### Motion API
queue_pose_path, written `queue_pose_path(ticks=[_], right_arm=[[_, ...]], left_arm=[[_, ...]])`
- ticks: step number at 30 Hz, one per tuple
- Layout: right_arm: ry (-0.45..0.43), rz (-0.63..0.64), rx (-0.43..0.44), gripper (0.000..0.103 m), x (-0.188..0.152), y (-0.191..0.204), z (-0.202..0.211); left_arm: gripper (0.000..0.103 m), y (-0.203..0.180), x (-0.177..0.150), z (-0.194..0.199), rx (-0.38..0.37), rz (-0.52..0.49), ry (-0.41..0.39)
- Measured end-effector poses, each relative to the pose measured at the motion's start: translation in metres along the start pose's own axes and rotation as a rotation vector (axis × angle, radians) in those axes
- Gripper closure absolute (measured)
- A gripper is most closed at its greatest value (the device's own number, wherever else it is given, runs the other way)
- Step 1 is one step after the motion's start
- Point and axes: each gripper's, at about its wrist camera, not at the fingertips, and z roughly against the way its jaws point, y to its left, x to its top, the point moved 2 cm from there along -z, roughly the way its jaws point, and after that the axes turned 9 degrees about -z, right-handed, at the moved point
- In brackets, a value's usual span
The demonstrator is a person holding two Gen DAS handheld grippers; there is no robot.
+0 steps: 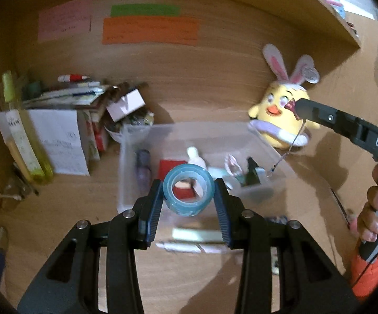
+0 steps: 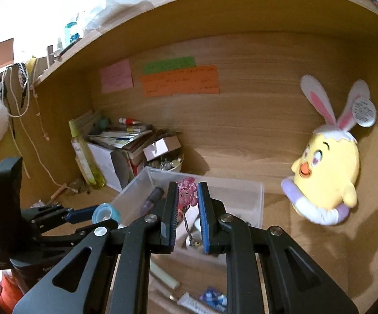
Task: Organize objects
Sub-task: 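Drop teal tape roll into bin with left tool while right tool drops flower clip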
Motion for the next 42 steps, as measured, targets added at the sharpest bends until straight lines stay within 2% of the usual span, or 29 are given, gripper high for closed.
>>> queue_pose_path(ticks=[5, 13, 22, 25, 27, 29, 31, 33, 37, 42], right_arm=[[0.056, 0.003, 0.001, 0.090, 0.002, 0.006, -0.033], [0.221, 0.026, -0.003, 0.090, -0.022, 0.007, -0.093], [0.391, 0.053, -0.037, 0.090, -0.051, -0.001, -0.136], [0.428, 0.041, -0.038, 0.090, -0.056, -0.005, -0.144], [0.437, 0.030, -0.042, 0.089, -0.056, -0.007, -0.145], [0.438, 0.026, -0.041, 0.084, -0.055, -0.008, -0.143], [0.423, 0.027, -0.049, 0.075, -0.053, -0.008, -0.137], [0.391, 0.042, -0.055, 0.069, -0.050, -0.006, -0.125], [0.329, 0.077, -0.068, 0.055, -0.048, -0.004, -0.096], [0.286, 0.091, -0.054, 0.048, -0.060, -0.007, -0.054]], left_arm=[[0.064, 0.014, 0.009, -0.028, 0.013, 0.010, 0.044], [0.064, 0.022, 0.005, -0.074, -0.013, 0.026, 0.147], [0.063, 0.022, 0.002, -0.088, -0.054, 0.030, 0.190], [0.055, 0.021, 0.001, -0.085, -0.057, 0.024, 0.187], [0.043, 0.019, 0.002, -0.080, -0.041, 0.014, 0.172], [0.041, 0.017, 0.003, -0.073, -0.025, -0.002, 0.153], [0.039, 0.015, 0.004, -0.065, -0.023, -0.013, 0.137], [0.032, 0.014, 0.004, -0.056, -0.025, -0.016, 0.119], [0.026, 0.011, -0.001, -0.036, -0.022, -0.033, 0.093], [0.019, 0.002, -0.023, -0.022, -0.025, -0.068, 0.104]])
